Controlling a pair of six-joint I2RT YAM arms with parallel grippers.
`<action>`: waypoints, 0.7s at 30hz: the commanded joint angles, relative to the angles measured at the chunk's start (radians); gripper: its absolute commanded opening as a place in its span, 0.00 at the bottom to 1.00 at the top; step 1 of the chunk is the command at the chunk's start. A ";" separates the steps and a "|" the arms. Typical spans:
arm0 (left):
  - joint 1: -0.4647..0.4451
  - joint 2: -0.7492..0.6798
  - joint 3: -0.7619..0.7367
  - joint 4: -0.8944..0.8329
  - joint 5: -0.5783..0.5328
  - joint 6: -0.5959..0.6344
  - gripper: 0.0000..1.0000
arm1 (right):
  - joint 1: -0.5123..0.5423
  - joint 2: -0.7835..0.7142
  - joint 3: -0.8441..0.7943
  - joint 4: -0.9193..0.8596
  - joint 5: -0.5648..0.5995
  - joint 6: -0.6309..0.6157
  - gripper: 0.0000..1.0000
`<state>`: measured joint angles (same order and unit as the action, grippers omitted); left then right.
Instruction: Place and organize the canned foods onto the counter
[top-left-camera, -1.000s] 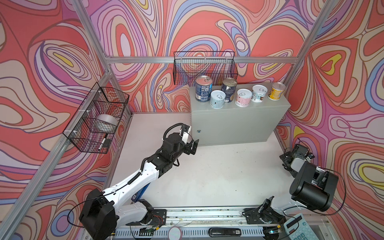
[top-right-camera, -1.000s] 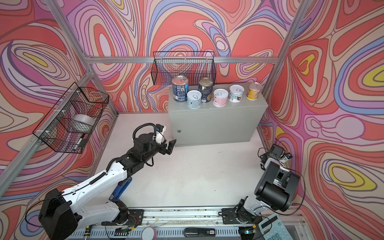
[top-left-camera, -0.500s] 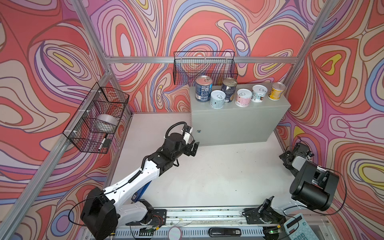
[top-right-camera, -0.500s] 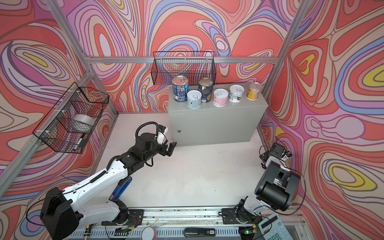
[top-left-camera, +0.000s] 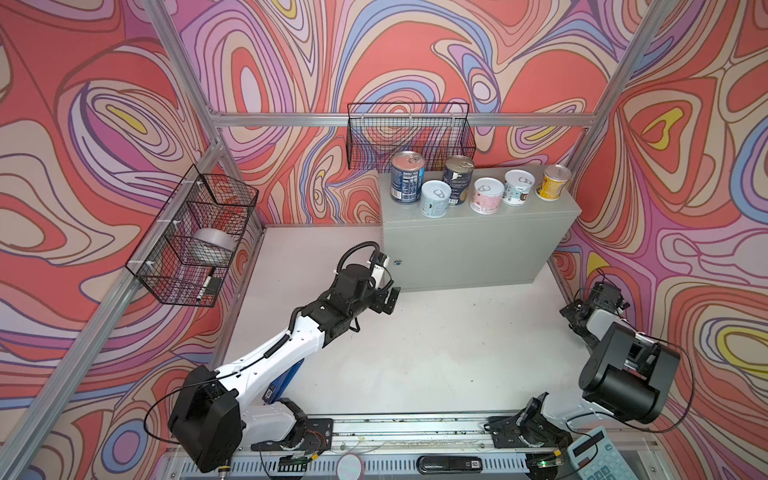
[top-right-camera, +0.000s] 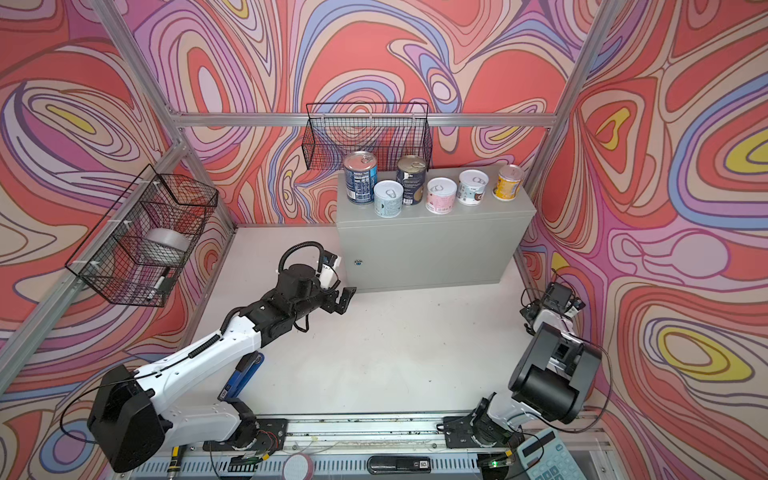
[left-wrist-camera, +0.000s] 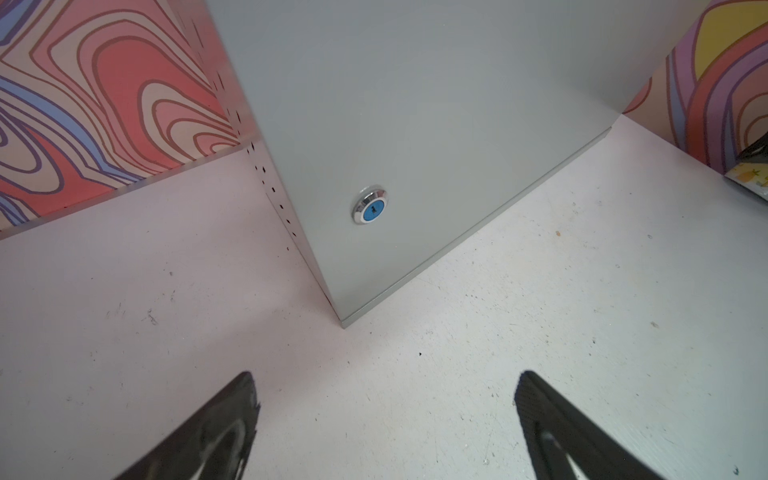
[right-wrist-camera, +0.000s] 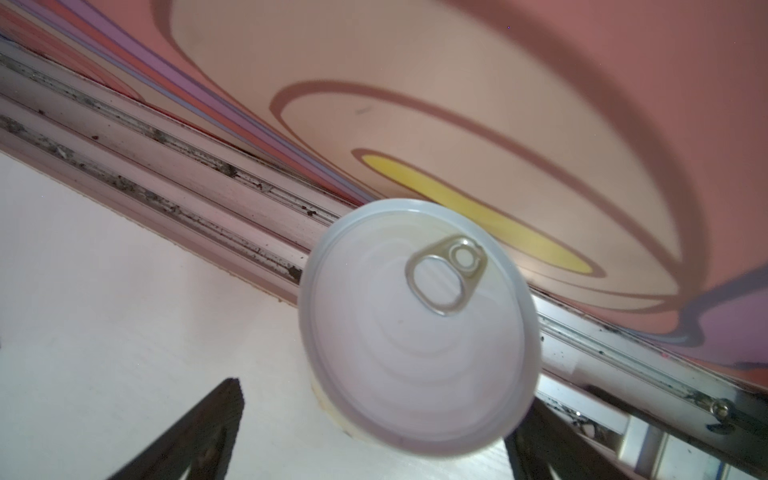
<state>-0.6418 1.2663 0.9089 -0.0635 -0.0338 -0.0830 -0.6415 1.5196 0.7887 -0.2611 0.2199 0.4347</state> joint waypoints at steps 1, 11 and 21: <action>-0.004 0.002 0.036 -0.032 0.000 -0.007 1.00 | -0.009 -0.002 0.013 -0.001 0.008 -0.007 0.97; -0.004 0.019 0.062 -0.071 -0.007 -0.008 1.00 | -0.012 -0.036 0.012 -0.006 0.055 -0.036 0.85; -0.004 0.019 0.085 -0.114 -0.021 0.000 1.00 | -0.013 -0.026 0.017 -0.004 0.036 -0.045 0.67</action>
<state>-0.6418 1.2808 0.9607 -0.1425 -0.0380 -0.0826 -0.6495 1.5009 0.7891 -0.2699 0.2596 0.3996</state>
